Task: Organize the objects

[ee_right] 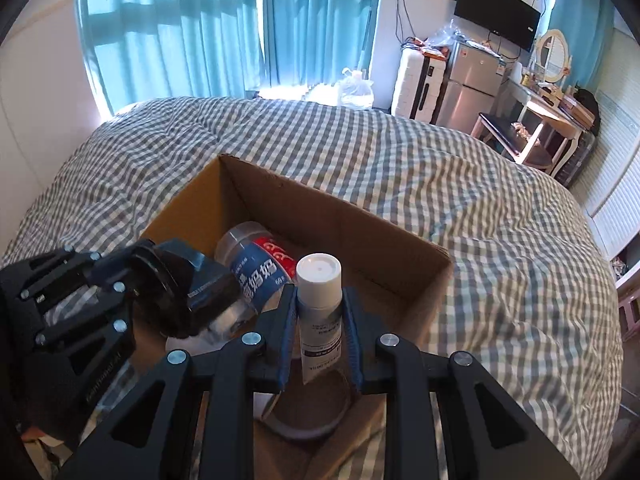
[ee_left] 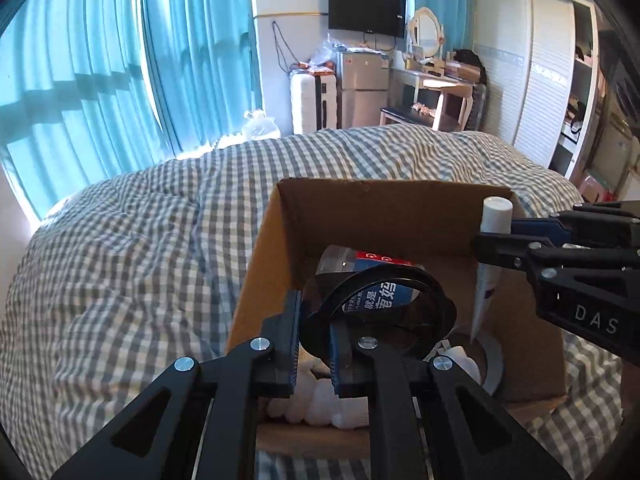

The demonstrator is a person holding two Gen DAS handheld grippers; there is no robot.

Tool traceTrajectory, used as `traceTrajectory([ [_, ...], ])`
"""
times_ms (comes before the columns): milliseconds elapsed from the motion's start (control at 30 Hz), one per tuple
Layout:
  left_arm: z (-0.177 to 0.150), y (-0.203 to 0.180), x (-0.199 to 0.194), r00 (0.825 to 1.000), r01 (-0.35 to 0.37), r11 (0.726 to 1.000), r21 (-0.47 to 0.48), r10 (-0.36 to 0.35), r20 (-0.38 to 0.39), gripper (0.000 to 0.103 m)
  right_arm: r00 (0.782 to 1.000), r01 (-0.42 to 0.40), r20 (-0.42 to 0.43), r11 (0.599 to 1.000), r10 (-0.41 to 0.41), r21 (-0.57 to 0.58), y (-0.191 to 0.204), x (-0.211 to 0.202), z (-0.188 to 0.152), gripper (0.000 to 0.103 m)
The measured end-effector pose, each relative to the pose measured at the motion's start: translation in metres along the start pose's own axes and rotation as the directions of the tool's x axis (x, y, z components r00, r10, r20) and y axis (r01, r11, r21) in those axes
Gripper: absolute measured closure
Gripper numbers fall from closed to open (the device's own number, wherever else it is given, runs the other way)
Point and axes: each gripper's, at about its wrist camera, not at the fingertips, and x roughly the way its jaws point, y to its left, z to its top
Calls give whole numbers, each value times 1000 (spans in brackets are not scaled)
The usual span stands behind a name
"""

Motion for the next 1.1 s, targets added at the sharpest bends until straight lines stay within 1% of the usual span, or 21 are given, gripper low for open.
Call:
traceTrajectory([
  [100, 0, 1, 6, 1000, -2, 1000, 4, 2, 2, 91, 1000, -15, 20, 1000, 15, 11, 2, -2, 0, 80],
  [133, 1, 1, 7, 1000, -1, 1000, 7, 1, 3, 91, 1000, -6, 27, 1000, 6, 13, 2, -3, -1, 69],
  [167, 1, 1, 7, 1000, 2, 1000, 8, -2, 5, 91, 999, 2, 37, 1000, -3, 17, 1, -5, -1, 62],
  [200, 1, 2, 7, 1000, 7, 1000, 7, -7, 6, 90, 999, 6, 50, 1000, -7, 24, 0, -7, 0, 49],
  [233, 0, 1, 7, 1000, 14, 1000, 11, -14, 4, 89, 998, 7, 58, 999, -9, 31, -1, -8, 3, 46],
  [300, 0, -2, 8, 1000, 13, 1000, 24, -12, -8, 85, 998, 8, 69, 999, -12, 50, -5, -13, 5, 46],
  [400, -1, -7, 6, 1000, 0, 999, 38, 1, -27, 72, 995, 17, 92, 997, -23, 69, -10, -26, 4, 44],
  [433, -1, -8, 4, 1000, 0, 999, 39, 1, -26, 62, 995, 18, 96, 997, -24, 71, -12, -30, 5, 43],
  [467, -1, -9, -1, 1000, 1, 999, 36, 0, -17, 46, 994, 18, 103, 997, -26, 75, -13, -34, 3, 42],
  [533, 0, -11, -11, 1000, 1, 1000, 27, -1, 0, 36, 993, 19, 115, 997, -28, 81, -14, -45, 1, 42],
  [567, 2, -12, -17, 1000, 8, 1000, 23, -8, 9, 33, 992, 15, 121, 996, -26, 84, -15, -51, -2, 42],
  [733, 12, -13, -47, 999, 12, 1000, 3, -12, 44, 30, 986, -9, 165, 994, -9, 104, -19, -85, -10, 42],
  [833, 19, -13, -68, 997, 11, 1000, -9, -10, 78, 22, 980, 0, 200, 994, -22, 108, -20, -109, -13, 41],
  [867, 21, -15, -76, 996, 10, 1000, -11, -9, 93, 21, 977, 3, 213, 994, -26, 109, -20, -118, -14, 40],
  [967, 27, -16, -99, 991, 14, 1000, -2, -13, 131, 20, 967, 12, 253, 994, -41, 113, -19, -142, -20, 34],
  [1000, 28, -17, -105, 990, 14, 1000, -3, -13, 141, 20, 963, 14, 266, 994, -43, 111, -18, -149, -23, 29],
  [1100, 32, -20, -126, 985, 13, 1000, -6, -12, 170, 11, 947, -6, 320, 995, -27, 100, -16, -171, -35, 19],
])
